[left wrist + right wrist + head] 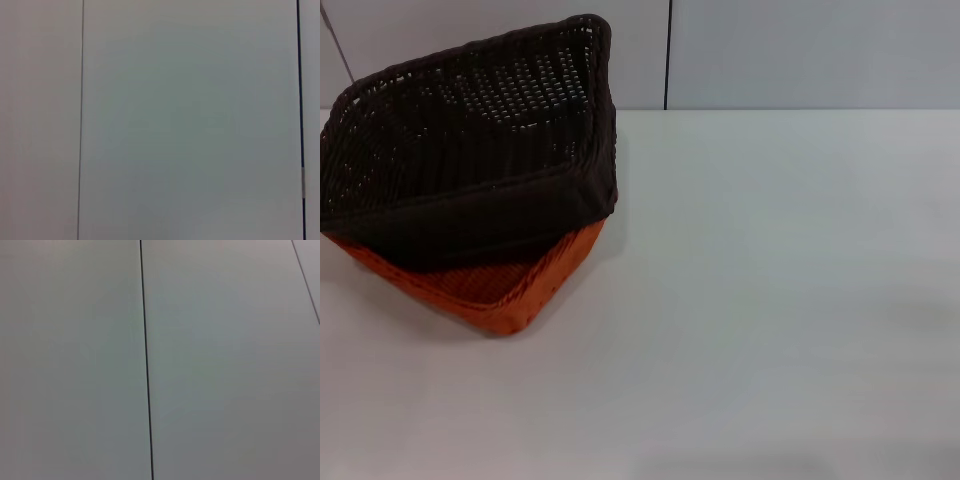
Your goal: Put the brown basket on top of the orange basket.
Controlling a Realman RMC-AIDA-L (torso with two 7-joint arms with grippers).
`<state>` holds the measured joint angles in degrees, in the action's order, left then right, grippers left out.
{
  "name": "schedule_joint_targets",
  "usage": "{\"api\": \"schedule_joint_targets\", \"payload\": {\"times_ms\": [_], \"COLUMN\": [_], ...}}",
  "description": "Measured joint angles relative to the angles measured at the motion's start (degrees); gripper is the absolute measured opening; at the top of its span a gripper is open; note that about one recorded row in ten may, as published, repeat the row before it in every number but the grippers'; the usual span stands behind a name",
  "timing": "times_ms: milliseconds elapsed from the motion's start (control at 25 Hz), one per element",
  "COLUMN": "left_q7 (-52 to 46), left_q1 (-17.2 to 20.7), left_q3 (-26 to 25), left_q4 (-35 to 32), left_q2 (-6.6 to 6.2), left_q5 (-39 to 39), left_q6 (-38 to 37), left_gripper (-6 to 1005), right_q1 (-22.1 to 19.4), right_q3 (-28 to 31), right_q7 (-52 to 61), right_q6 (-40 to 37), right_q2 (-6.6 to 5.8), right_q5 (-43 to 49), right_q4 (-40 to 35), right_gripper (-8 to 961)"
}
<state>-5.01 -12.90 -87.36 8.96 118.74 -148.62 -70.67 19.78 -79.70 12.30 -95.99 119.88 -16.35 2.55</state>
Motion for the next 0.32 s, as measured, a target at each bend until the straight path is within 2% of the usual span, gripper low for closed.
{"api": "schedule_joint_targets", "payload": {"times_ms": [320], "left_q7": [-0.17], "left_q1": [0.07], "left_q3": [0.01], "left_q4": [0.0], "left_q2": [0.02], "left_q5": [0.0], "left_q6": [-2.56], "left_gripper": [740], "right_q1": [-0.12], "right_q3": [1.28], "right_q7": [-0.33], "right_q6": [0.72], "right_q2": [0.0], "right_q5": [-0.01], "right_q4": [0.02], "right_gripper": [661]}}
